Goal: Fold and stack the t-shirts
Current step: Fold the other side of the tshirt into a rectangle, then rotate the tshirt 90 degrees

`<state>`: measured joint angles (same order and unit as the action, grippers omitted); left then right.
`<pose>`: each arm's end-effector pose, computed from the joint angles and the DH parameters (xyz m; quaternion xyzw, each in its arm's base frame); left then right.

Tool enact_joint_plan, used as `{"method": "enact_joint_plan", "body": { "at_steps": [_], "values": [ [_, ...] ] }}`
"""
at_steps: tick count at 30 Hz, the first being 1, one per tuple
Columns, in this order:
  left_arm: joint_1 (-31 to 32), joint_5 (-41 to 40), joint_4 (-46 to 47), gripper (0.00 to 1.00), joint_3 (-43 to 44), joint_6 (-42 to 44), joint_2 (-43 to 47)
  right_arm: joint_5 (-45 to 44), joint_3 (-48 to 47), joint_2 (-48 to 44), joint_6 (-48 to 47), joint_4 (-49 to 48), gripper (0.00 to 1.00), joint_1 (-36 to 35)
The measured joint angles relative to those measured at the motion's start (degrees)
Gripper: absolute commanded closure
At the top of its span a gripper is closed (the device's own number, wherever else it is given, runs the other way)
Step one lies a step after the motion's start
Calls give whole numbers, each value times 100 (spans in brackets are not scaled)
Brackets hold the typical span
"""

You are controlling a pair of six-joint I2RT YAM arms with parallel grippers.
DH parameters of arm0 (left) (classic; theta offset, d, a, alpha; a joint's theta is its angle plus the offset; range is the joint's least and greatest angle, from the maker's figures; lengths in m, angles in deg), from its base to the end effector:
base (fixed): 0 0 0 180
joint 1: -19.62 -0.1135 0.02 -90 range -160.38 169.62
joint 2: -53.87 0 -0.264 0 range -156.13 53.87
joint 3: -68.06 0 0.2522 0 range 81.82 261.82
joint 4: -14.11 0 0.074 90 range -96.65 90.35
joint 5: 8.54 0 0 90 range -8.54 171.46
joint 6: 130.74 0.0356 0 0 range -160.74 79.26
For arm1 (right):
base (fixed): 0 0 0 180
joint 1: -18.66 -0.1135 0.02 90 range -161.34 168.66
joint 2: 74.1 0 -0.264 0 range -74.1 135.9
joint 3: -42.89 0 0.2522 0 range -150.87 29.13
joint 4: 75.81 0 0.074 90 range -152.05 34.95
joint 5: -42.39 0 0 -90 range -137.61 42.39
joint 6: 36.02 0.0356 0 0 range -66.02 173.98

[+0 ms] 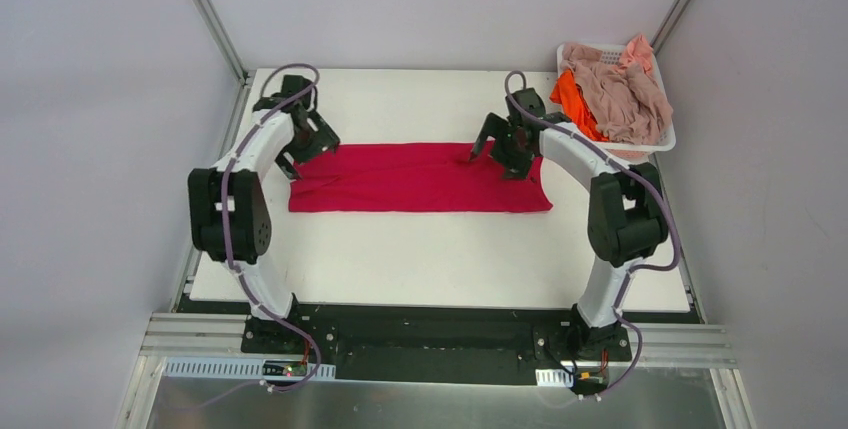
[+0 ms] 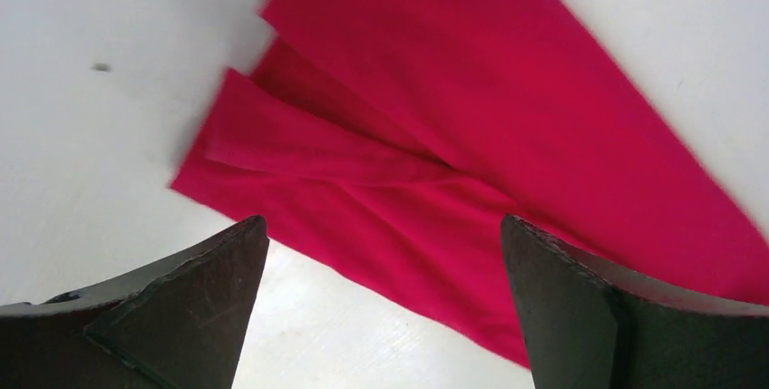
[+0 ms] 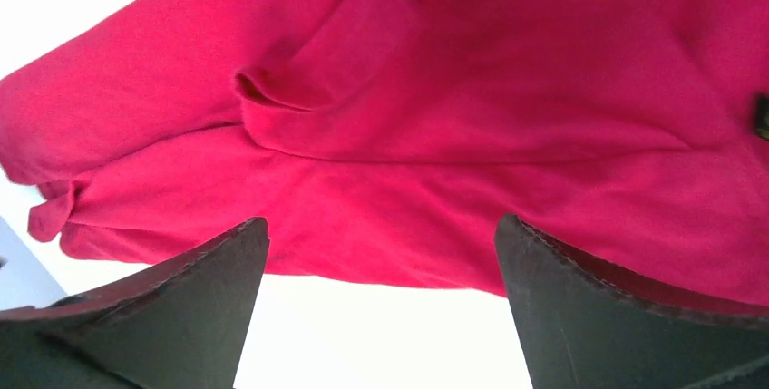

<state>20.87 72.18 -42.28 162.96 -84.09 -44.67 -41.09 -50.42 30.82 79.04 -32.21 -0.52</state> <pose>0.3655 -0.0022 0.2640 -0.3654 0.8911 -0.0255 0.2681 0.3740 0.1344 0.2280 0.0319 0.9523 0.1627 0.2561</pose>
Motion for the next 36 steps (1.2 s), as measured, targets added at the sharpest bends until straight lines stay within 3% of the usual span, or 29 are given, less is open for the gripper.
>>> {"method": "enact_joint_plan", "body": {
  "at_steps": [8,15,24,28,36],
  "values": [
    [577,542,76,1,48,363,-1174,337,-833,1128,90,-511,1,-151],
    [428,479,238,1,-31,400,-1180,212,-2140,2100,83,-568,1,-136],
    [356,457,299,1,-170,428,-1178,114,-3414,2686,59,-192,1,-131],
    [356,481,295,1,-168,525,-1097,-44,-3025,2396,13,-136,1,-131],
    [483,962,264,1,754,839,-1130,-796,-225,223,391,81,0,-131]
  ]
}}
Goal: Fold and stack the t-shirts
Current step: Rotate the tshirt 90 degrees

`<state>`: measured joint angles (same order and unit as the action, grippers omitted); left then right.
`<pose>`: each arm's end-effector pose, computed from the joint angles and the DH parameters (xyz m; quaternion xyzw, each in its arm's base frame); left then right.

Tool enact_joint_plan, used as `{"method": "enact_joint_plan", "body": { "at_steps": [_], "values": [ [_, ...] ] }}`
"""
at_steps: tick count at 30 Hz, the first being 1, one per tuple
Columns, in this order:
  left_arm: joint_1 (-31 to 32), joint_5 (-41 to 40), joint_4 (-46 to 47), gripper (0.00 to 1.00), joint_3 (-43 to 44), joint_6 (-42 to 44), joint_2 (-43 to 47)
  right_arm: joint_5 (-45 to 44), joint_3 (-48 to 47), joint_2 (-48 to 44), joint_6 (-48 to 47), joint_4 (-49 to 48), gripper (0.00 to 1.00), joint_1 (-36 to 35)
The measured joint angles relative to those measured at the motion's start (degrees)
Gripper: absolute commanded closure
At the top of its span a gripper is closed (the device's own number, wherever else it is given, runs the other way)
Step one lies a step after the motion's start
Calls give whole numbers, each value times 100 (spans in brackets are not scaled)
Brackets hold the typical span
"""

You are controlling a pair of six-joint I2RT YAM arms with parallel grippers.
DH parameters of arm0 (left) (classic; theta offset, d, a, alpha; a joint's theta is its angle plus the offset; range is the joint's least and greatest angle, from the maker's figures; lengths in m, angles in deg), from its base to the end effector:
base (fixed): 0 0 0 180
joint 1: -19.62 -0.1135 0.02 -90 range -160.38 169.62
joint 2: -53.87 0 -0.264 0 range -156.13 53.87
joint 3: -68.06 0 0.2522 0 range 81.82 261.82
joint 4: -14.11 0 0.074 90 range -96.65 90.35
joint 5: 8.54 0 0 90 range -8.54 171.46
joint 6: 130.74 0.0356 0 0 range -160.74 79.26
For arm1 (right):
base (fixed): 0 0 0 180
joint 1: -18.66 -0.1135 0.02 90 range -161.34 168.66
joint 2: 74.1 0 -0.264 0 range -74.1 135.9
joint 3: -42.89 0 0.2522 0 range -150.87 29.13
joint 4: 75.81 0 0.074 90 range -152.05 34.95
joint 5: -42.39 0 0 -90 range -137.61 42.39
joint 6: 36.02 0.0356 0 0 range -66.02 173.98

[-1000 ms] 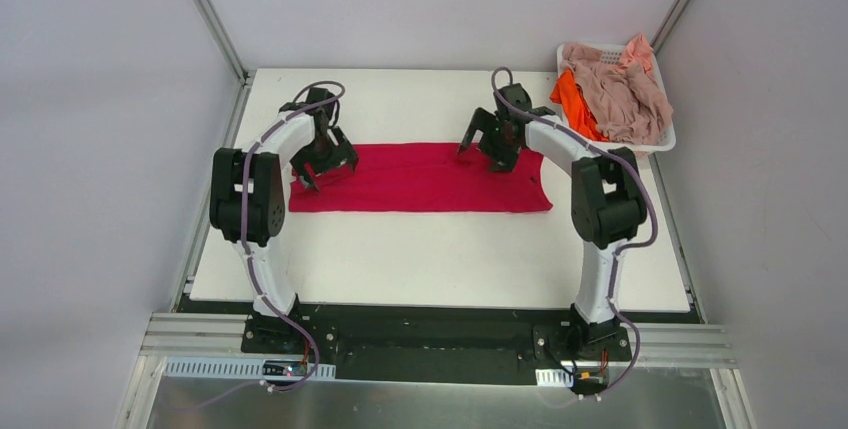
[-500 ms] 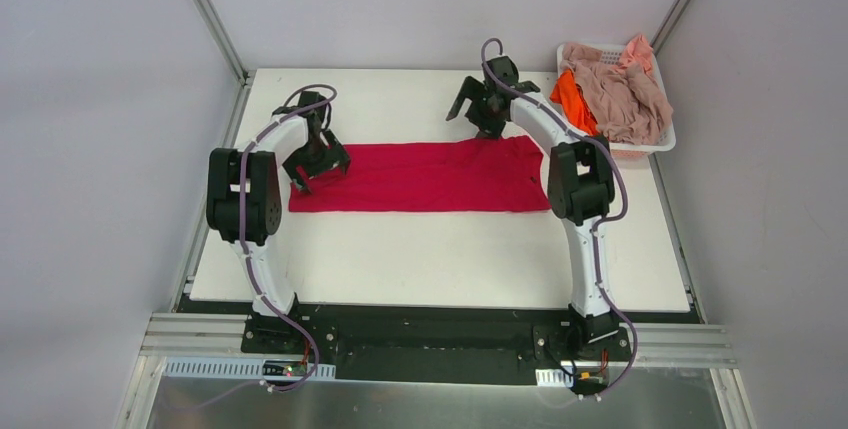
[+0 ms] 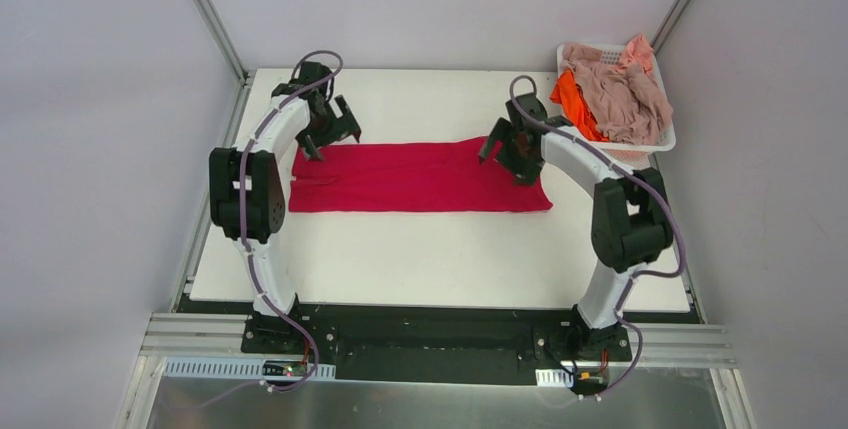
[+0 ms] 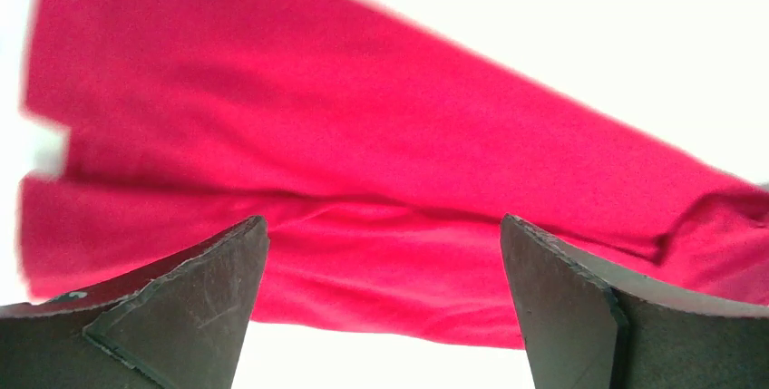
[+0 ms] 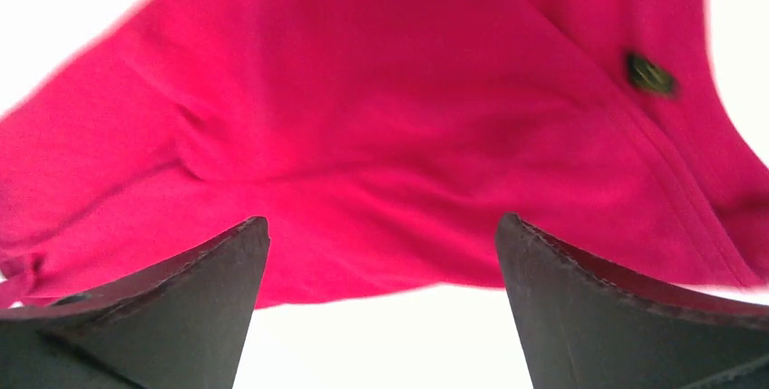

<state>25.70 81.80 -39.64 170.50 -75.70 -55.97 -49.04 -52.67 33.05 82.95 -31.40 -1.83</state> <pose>0.4102 -0.0439 0.2334 -0.2408 0.9381 -0.0900 0.2323 0.3808 0.1414 0.2242 0.0743 0.9533 0.1115 0.2705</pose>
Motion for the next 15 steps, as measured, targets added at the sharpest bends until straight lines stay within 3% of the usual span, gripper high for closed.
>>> {"method": "enact_joint_plan", "body": {
  "at_steps": [3,6,9,15],
  "values": [
    [35,402,188,1,627,92,-481,-125,800,-511,236,13,0,2],
    [63,636,341,1,767,116,-973,-144,1049,-435,363,22,0,39],
    [68,708,356,1,640,96,-1279,-129,935,-96,387,-42,0,114],
    [79,710,859,1,-435,13,-595,50,-120,710,223,175,1,293]
  ]
}}
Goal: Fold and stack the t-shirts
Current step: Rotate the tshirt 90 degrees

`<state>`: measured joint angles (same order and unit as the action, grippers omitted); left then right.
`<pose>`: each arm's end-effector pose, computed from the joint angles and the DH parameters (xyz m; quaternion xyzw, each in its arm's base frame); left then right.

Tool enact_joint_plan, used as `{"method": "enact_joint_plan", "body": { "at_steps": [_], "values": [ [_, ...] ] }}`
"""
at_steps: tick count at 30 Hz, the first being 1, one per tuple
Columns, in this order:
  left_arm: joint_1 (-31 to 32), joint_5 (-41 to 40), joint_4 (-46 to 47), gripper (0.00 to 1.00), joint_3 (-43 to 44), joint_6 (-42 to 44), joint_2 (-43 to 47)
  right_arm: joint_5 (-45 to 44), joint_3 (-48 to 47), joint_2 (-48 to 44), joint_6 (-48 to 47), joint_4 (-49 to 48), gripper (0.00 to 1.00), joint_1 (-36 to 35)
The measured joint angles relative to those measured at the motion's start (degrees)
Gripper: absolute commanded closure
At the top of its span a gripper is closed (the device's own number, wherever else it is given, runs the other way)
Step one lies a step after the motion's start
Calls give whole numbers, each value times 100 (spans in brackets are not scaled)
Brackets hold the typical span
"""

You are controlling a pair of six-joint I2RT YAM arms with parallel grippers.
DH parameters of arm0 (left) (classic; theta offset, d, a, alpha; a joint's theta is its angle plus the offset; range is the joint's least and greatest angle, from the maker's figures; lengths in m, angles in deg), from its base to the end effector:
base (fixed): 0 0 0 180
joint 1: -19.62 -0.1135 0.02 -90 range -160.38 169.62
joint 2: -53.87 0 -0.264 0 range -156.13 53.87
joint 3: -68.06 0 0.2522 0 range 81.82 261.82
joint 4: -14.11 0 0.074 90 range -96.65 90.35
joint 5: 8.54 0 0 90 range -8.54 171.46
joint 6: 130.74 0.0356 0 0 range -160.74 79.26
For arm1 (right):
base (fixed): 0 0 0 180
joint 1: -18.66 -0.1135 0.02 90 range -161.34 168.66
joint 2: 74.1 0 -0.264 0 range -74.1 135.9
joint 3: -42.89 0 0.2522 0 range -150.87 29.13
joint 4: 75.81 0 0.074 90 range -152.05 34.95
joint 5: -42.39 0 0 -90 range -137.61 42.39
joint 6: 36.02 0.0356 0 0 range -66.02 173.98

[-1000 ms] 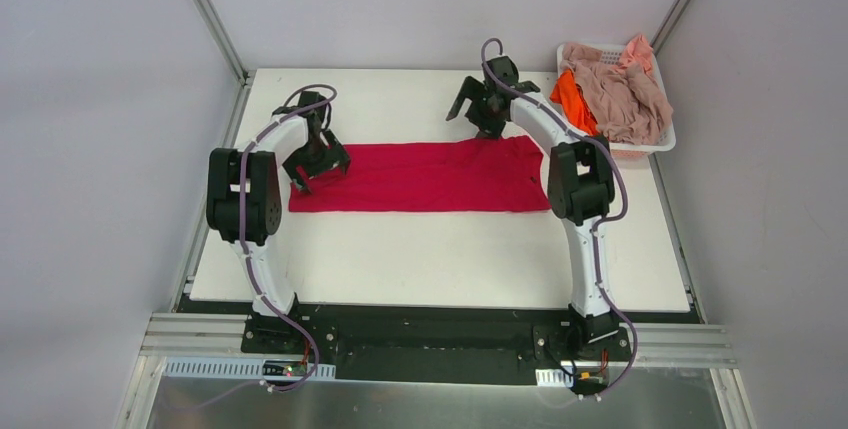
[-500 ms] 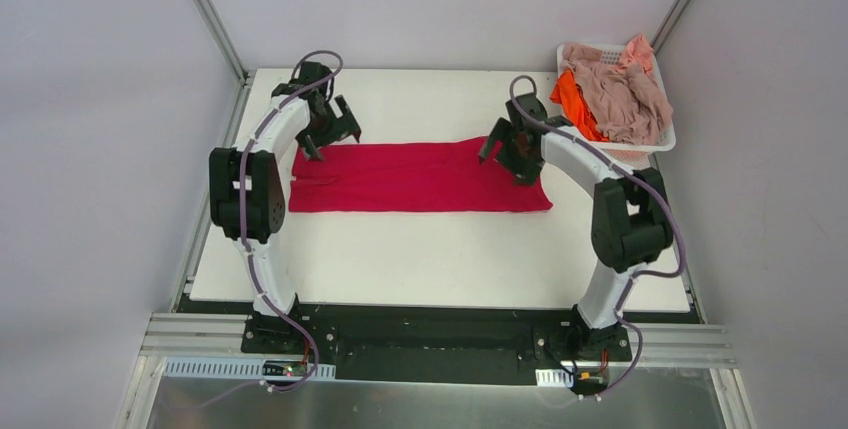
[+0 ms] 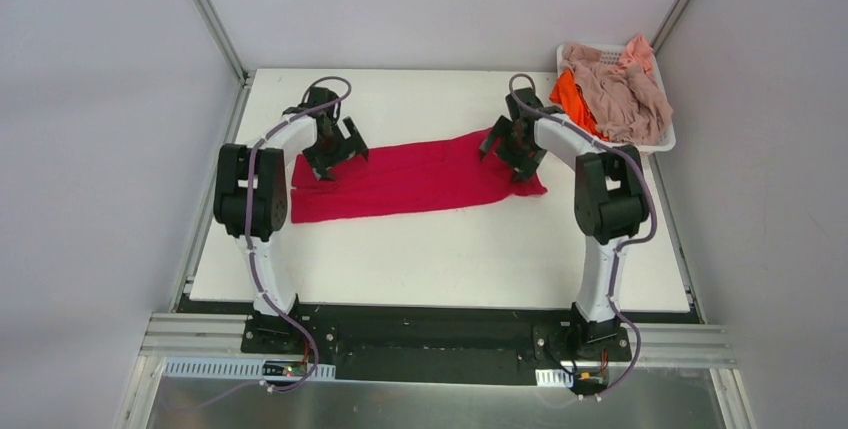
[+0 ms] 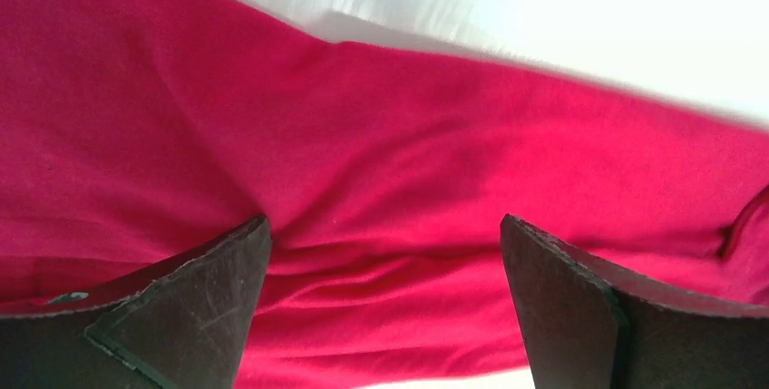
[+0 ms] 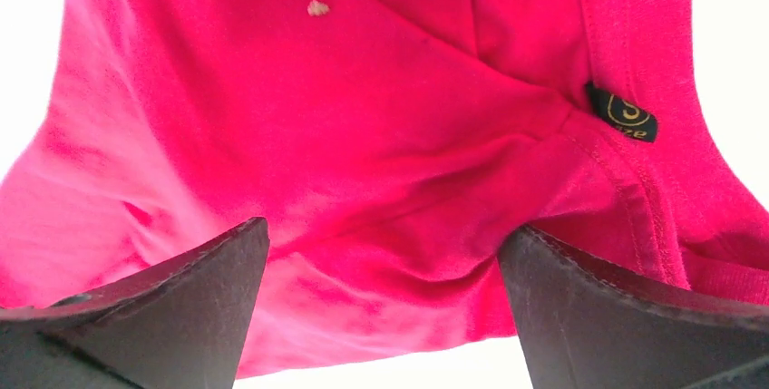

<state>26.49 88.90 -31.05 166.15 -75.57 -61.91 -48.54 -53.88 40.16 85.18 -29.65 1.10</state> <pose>0.4214 -0.0554 0.1773 -0.2196 0.9450 -0.1423 0.1964 0.3984 0.1255 0.1802 0.1175 0.9665 0.0869 0.2109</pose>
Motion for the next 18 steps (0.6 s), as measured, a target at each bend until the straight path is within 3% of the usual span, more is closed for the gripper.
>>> {"method": "enact_joint_plan", "body": {
  "at_steps": [5,9,14,18],
  "values": [
    [525,-92,225,1,-1602,-535,1178,531,-1888,1233,-326,345,1,227],
    [1853,-52,90,1,-2715,-1397,2070,1045,-3958,2492,-636,608,1,308],
    [3289,166,109,1,-3119,-2507,2382,1703,-5668,3587,-546,402,0,221],
    [3790,138,146,1,-3191,-3112,2511,1937,-5888,3880,-208,-439,0,-7]
  ]
}}
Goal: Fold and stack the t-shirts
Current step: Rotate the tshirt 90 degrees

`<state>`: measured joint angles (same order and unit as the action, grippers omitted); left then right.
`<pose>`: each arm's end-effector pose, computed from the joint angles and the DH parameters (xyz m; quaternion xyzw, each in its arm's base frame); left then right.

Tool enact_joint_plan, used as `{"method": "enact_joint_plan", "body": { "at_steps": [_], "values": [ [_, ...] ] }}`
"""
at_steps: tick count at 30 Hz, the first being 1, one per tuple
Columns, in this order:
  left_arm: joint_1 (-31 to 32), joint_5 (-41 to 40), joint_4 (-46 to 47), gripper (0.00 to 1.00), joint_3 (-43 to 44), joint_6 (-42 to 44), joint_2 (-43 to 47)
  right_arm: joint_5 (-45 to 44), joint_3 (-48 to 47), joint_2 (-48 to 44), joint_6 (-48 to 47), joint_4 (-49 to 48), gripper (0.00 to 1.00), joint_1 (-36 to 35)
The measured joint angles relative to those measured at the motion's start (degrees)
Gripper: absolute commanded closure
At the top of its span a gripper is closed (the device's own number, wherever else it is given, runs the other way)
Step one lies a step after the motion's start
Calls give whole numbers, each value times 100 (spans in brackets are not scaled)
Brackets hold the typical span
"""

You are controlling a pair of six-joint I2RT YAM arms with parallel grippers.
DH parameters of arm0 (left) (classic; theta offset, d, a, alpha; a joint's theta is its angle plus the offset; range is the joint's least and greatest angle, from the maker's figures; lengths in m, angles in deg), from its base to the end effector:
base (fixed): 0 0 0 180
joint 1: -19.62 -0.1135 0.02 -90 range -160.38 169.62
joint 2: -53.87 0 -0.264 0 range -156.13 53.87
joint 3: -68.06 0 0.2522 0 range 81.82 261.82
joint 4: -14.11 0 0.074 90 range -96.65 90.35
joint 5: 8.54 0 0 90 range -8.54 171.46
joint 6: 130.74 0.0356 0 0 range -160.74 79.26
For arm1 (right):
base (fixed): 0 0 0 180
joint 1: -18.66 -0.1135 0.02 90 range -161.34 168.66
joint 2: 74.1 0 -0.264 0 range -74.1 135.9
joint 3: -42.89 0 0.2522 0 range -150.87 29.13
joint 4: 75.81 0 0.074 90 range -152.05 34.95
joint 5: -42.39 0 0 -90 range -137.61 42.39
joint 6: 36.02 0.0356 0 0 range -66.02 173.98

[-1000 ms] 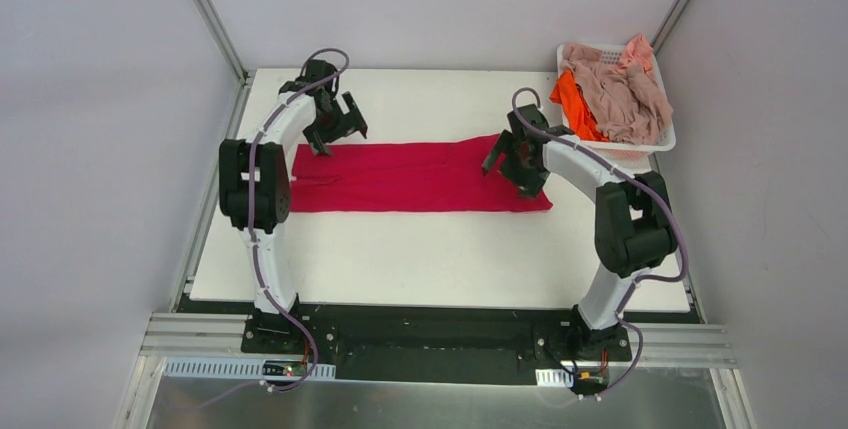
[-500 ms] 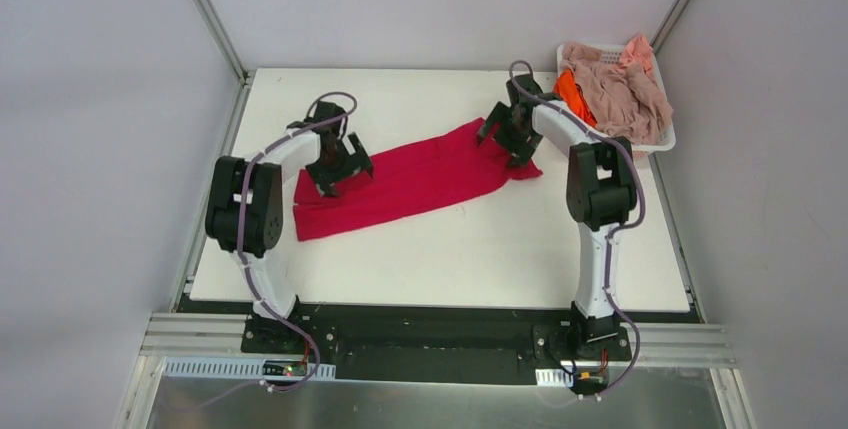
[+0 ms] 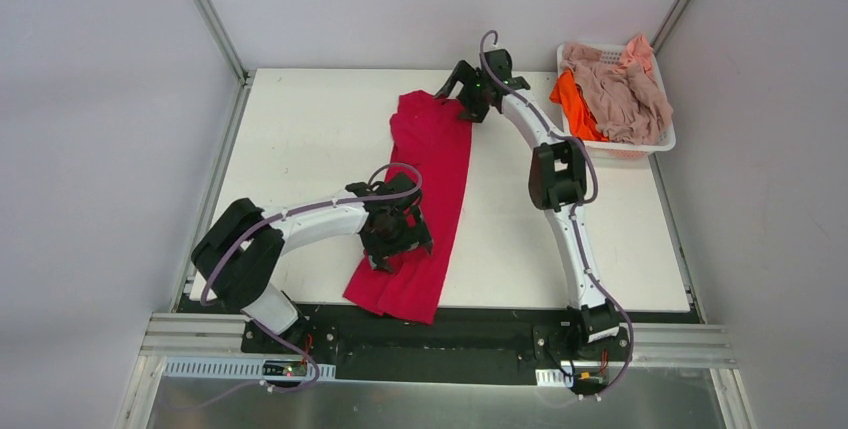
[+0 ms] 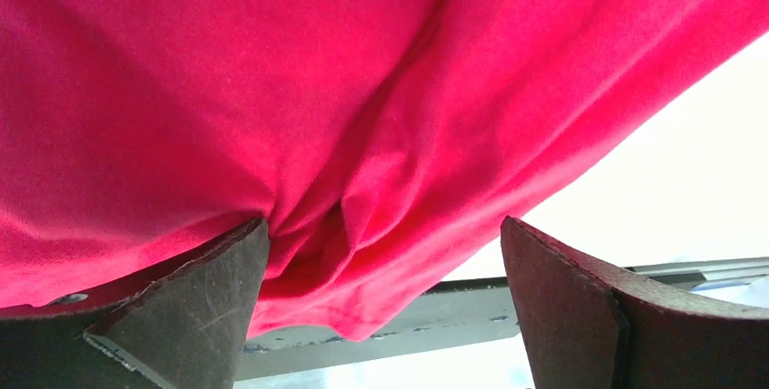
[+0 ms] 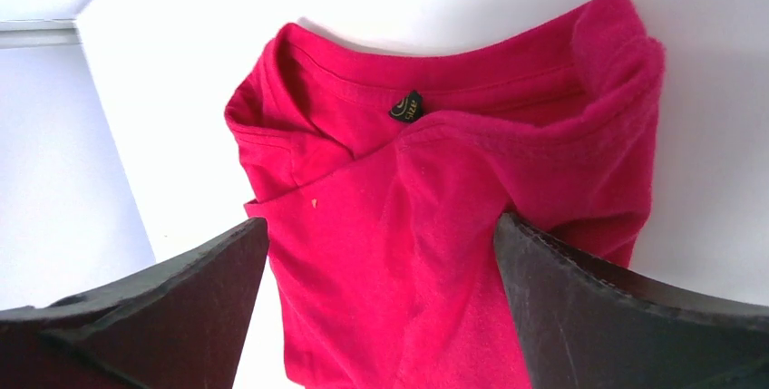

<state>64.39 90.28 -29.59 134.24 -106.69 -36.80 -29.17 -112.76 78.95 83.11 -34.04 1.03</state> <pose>0.2043 -0.2103 0.1716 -0.1656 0.9650 -0.1981 0.0451 0.5597 0.1897 0.1765 0.0209 0.8940 0.3009 0.3314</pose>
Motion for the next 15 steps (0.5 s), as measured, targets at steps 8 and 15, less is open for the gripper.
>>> {"method": "enact_joint_plan", "body": {
  "at_steps": [8,15],
  "values": [
    [94,-623,-107,1,-37,-170,1156,-398,-337,328,173,-986,0,-428],
    [-155,-1753,-852,1,92,133,2164,-1550,509,-734,-710,-136,0,-682]
  ]
}}
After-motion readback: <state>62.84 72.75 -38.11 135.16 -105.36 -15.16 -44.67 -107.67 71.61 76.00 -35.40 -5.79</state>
